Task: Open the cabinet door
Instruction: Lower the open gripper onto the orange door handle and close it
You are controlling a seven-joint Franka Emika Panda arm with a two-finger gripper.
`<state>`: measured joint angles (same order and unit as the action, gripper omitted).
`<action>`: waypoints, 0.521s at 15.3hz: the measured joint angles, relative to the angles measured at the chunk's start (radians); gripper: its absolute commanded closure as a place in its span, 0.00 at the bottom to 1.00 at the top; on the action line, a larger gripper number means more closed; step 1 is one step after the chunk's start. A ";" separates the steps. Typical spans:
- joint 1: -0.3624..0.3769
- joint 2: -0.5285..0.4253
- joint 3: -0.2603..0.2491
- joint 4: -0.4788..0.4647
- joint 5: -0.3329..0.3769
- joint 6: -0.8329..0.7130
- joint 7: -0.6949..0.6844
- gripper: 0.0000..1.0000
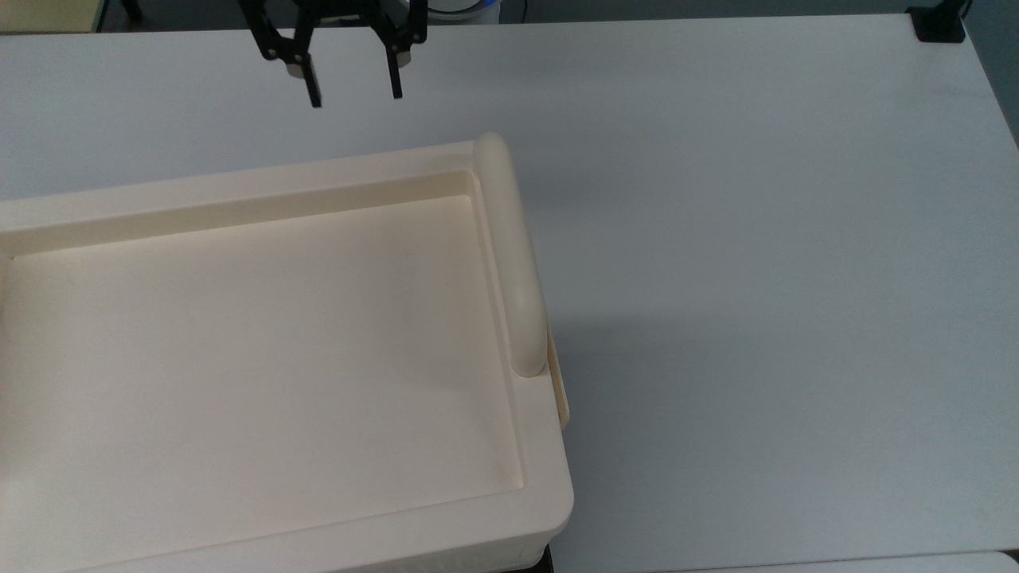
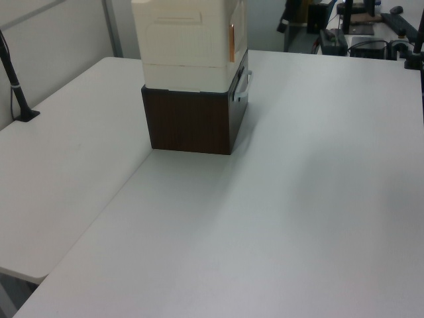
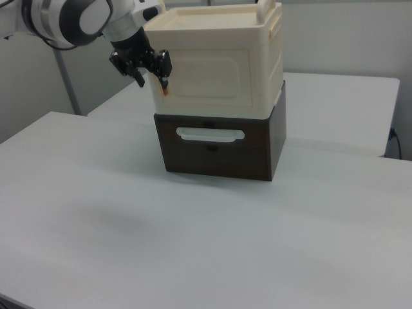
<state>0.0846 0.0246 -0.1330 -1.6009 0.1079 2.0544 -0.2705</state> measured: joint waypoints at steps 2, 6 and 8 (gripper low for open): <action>-0.001 0.010 0.000 0.001 0.045 0.055 0.000 0.48; -0.001 0.025 0.000 0.001 0.100 0.138 0.000 0.59; -0.001 0.034 0.000 0.002 0.109 0.164 0.000 0.60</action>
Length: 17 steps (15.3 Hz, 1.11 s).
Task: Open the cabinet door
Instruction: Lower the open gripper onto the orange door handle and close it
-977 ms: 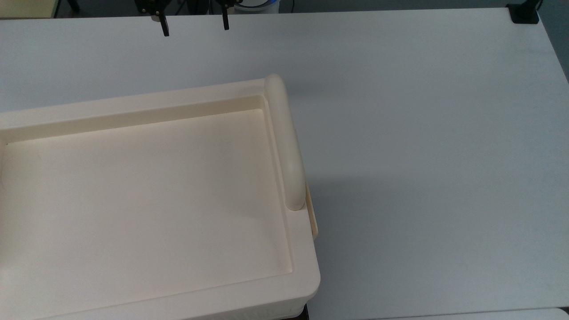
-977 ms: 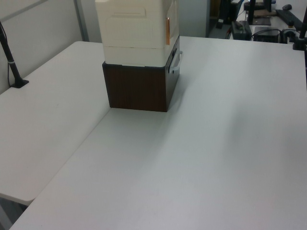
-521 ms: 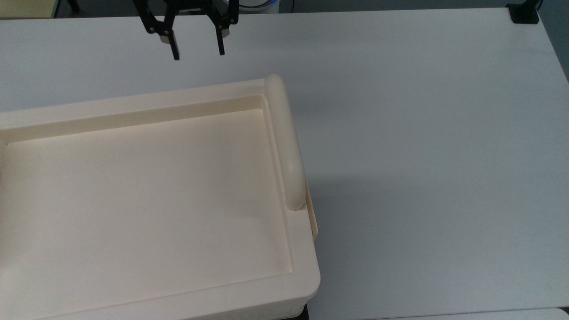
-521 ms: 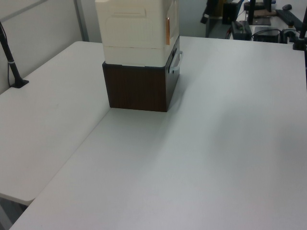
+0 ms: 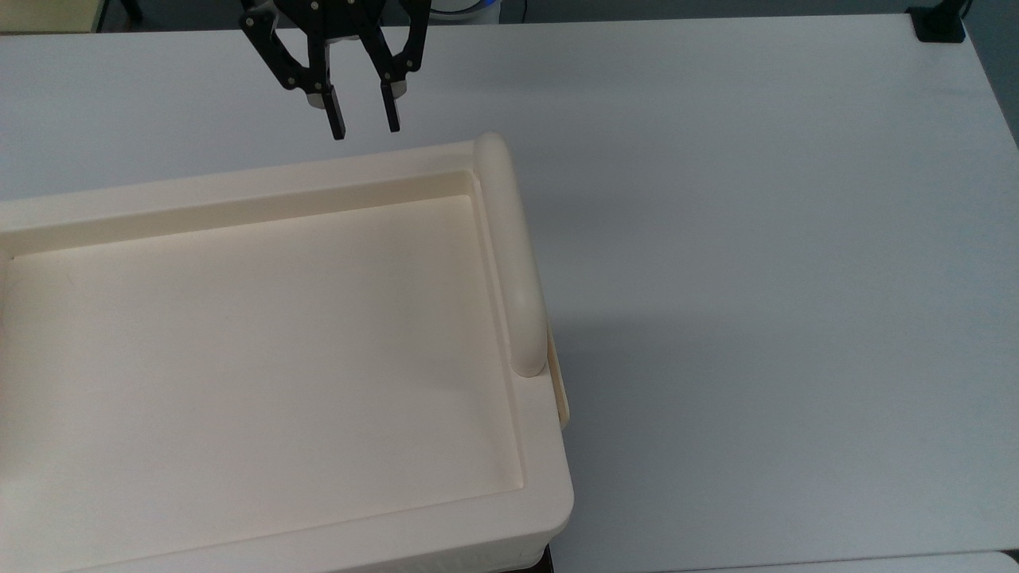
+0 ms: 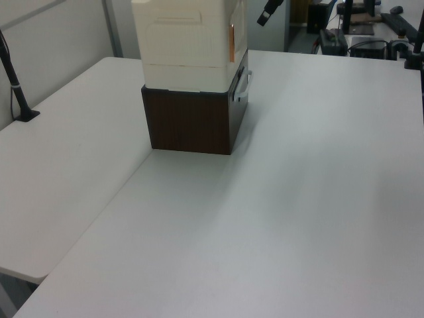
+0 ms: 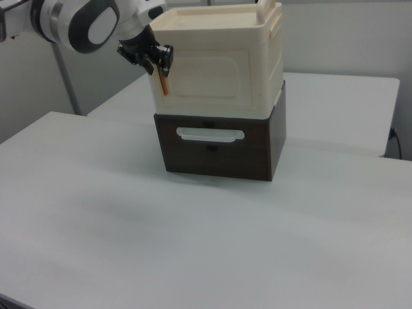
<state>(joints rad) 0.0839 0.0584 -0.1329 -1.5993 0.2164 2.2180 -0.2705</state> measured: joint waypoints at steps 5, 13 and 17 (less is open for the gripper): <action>0.005 0.037 0.002 0.000 0.034 0.086 0.009 0.60; 0.034 0.069 0.004 0.023 0.035 0.162 0.023 0.59; 0.045 0.082 0.009 0.035 0.035 0.162 0.024 0.59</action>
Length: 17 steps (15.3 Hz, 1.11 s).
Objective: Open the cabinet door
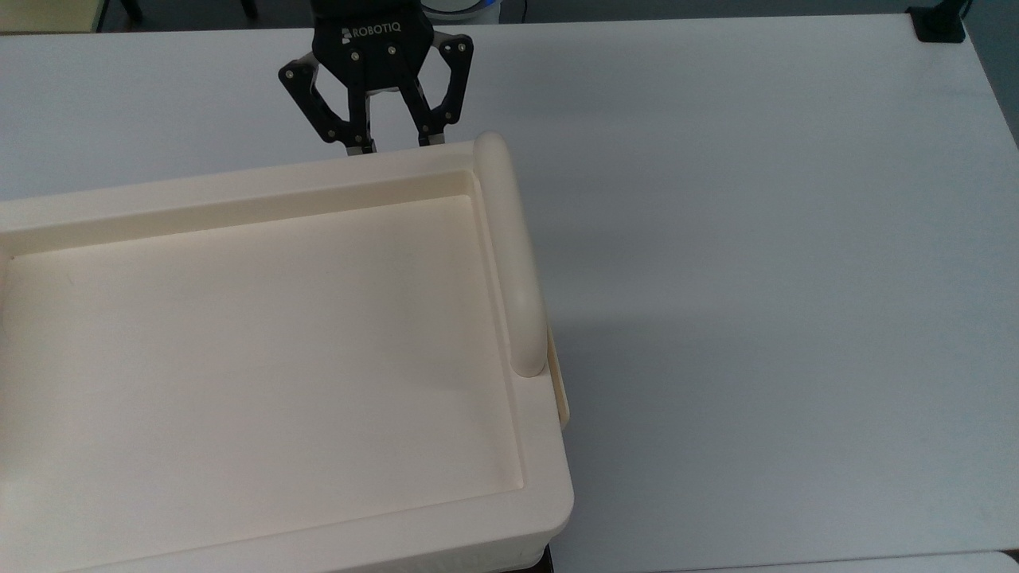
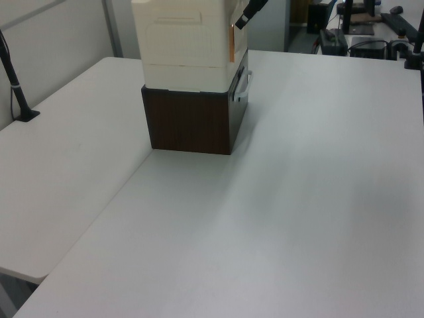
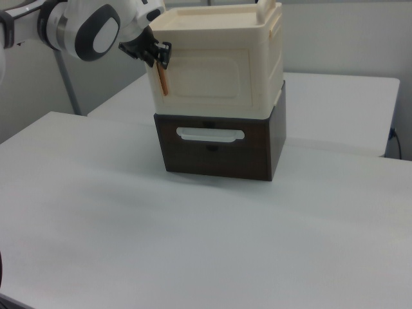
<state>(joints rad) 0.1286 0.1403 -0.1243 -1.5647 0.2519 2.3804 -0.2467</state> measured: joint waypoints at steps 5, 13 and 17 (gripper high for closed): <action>0.002 0.037 0.010 0.048 0.000 0.001 0.015 0.59; 0.003 0.050 0.014 0.061 -0.001 0.009 0.017 0.59; 0.003 0.051 0.015 0.060 -0.003 0.009 0.017 0.62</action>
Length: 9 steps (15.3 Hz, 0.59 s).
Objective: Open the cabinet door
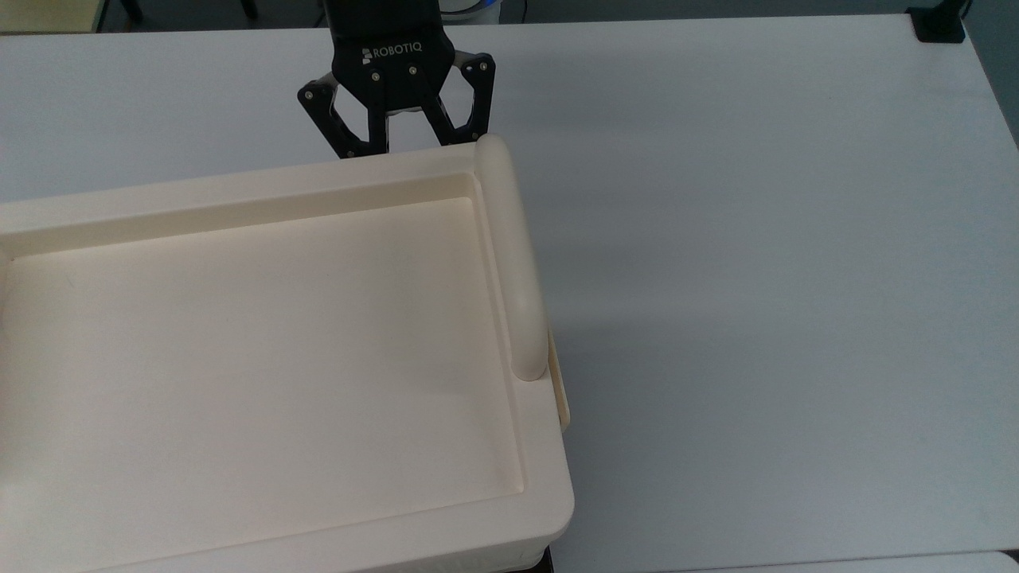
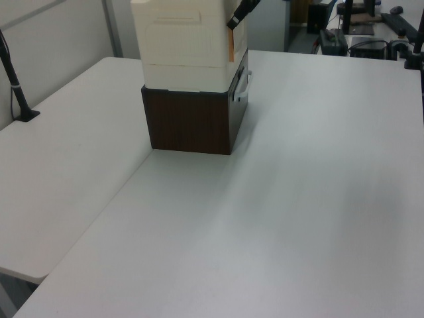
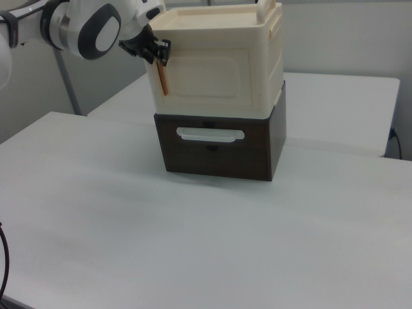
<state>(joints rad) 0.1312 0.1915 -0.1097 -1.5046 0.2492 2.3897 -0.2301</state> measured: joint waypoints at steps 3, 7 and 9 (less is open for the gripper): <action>0.000 0.003 0.000 -0.002 -0.002 0.000 0.000 0.73; -0.003 0.010 0.000 -0.008 -0.003 0.000 0.000 1.00; -0.002 0.010 0.005 -0.010 -0.007 0.000 0.000 1.00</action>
<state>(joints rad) 0.1287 0.2012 -0.1051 -1.5143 0.2421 2.3897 -0.2301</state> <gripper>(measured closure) 0.819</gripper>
